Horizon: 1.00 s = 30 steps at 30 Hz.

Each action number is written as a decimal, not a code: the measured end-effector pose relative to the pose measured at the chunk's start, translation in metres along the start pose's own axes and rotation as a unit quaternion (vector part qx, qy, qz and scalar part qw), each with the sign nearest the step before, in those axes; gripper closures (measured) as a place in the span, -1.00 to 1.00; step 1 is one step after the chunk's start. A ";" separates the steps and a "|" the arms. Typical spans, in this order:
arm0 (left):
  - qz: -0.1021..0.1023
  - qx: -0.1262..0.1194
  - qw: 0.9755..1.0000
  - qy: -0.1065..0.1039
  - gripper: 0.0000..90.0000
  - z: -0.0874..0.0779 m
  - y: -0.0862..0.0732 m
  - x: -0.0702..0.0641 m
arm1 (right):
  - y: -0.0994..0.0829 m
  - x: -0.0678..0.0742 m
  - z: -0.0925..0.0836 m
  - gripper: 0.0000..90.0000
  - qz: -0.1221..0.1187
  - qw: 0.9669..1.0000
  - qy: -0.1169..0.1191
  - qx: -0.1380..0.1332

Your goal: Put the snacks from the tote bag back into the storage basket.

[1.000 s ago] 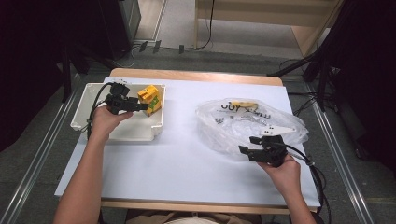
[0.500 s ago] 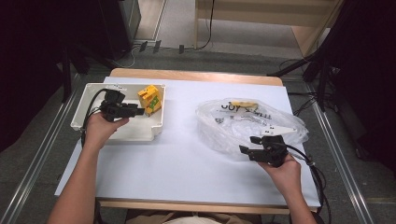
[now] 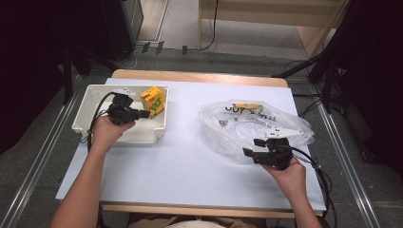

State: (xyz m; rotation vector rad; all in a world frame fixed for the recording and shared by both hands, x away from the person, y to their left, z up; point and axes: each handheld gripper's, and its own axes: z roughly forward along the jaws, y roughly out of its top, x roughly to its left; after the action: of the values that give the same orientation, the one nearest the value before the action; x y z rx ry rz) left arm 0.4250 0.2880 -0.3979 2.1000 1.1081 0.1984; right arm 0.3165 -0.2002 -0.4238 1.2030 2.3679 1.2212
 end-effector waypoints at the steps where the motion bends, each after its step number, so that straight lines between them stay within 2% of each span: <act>1: -0.001 -0.008 1.000 0.002 1.00 0.003 0.001 -0.001 | 0.000 0.000 0.000 -0.10 0.000 1.000 0.000 0.001; 7: 0.009 -0.005 1.000 0.019 1.00 0.017 0.001 -0.003 | -0.001 0.002 0.000 -0.10 0.002 1.000 0.005 0.000; 9: 0.012 -0.004 1.000 0.018 1.00 0.022 0.001 -0.002 | -0.001 0.002 -0.001 -0.10 0.001 1.000 0.003 -0.001; 13: 0.006 -0.006 1.000 0.020 1.00 0.026 0.000 0.003 | -0.001 0.003 -0.002 -0.09 0.005 1.000 0.009 -0.004; 15: -0.011 -0.010 1.000 0.015 1.00 0.028 0.000 0.008 | -0.002 0.003 -0.002 -0.09 0.004 1.000 0.008 -0.003; 20: -0.007 -0.002 1.000 0.027 1.00 0.033 -0.001 0.011 | -0.002 0.003 -0.003 -0.09 0.002 1.000 0.006 -0.002; 30: -0.012 0.003 0.999 0.030 1.00 0.035 -0.002 0.015 | -0.003 0.003 -0.003 -0.08 0.000 1.000 0.005 0.000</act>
State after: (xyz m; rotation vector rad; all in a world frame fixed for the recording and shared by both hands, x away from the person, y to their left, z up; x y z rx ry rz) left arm 0.4482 0.2815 -0.4270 2.0963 1.1702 0.2476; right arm 0.3115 -0.2007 -0.4239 1.1994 2.3746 1.2311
